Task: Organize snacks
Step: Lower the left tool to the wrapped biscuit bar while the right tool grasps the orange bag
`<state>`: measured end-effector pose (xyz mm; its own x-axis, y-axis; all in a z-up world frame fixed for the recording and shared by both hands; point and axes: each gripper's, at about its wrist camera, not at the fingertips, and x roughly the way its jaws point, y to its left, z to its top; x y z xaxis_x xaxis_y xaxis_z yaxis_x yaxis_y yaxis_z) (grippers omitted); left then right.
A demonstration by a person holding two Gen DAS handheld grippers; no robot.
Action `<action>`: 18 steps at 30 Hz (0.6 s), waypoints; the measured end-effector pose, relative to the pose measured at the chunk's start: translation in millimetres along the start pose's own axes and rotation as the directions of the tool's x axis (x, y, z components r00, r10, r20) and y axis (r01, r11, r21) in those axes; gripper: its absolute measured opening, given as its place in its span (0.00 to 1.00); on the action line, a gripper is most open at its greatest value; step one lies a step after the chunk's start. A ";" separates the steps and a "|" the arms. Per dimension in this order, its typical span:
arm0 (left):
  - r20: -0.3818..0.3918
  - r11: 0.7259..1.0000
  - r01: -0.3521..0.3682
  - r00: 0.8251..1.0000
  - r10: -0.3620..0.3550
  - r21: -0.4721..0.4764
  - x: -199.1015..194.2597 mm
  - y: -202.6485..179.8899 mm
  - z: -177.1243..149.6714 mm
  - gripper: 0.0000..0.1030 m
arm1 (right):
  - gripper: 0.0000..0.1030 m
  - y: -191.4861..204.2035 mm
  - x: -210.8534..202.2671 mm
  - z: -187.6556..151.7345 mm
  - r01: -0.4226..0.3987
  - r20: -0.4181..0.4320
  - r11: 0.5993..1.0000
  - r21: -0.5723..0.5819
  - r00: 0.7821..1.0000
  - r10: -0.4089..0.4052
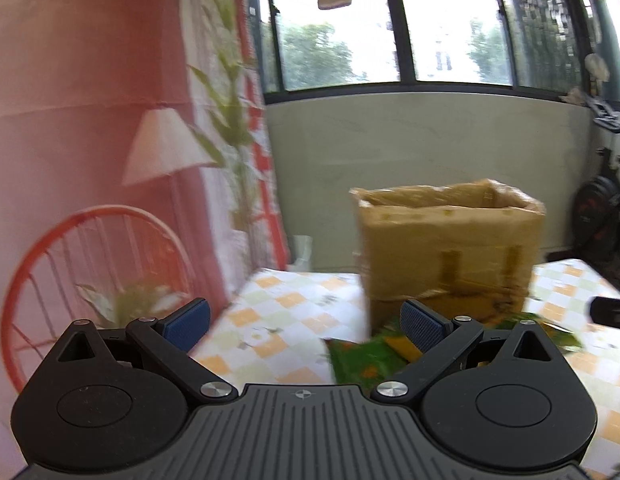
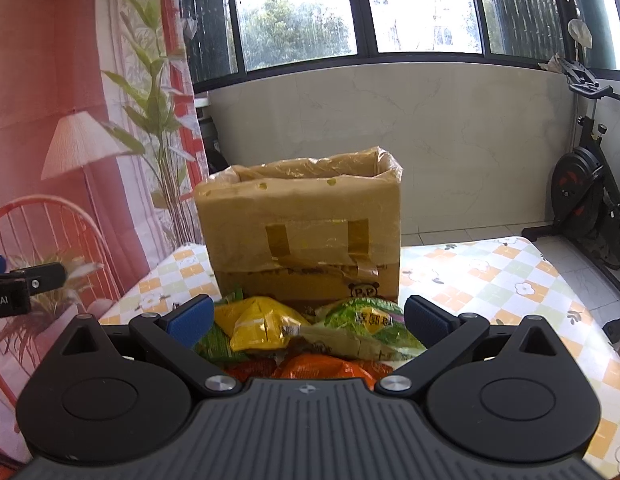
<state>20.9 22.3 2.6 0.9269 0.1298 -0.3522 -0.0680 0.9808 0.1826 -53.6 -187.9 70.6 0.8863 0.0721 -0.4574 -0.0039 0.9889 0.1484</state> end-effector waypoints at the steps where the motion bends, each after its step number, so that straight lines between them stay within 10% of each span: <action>1: 0.000 1.000 -0.020 1.000 0.020 0.001 3.9 2.0 -0.2 0.98 | 1.00 -1.7 3.5 1.4 -0.010 0.006 1.000 -0.002 1.000 0.010; 8: -0.074 0.999 -0.051 0.996 0.051 0.001 35.4 8.1 -8.9 0.92 | 1.00 -11.3 34.5 -7.1 -0.043 0.090 0.999 -0.010 0.995 0.043; 18: -0.161 0.997 0.039 0.986 -0.050 -0.065 64.2 -0.2 -45.4 0.86 | 1.00 3.1 72.6 -52.0 -0.098 -0.075 0.982 -0.162 0.993 0.087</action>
<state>63.7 37.1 -61.7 0.8573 0.1028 -0.5044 -0.0555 0.9926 0.1080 -13.4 -172.8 -7.8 0.8453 0.1671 -0.5075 -0.1657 0.9850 0.0484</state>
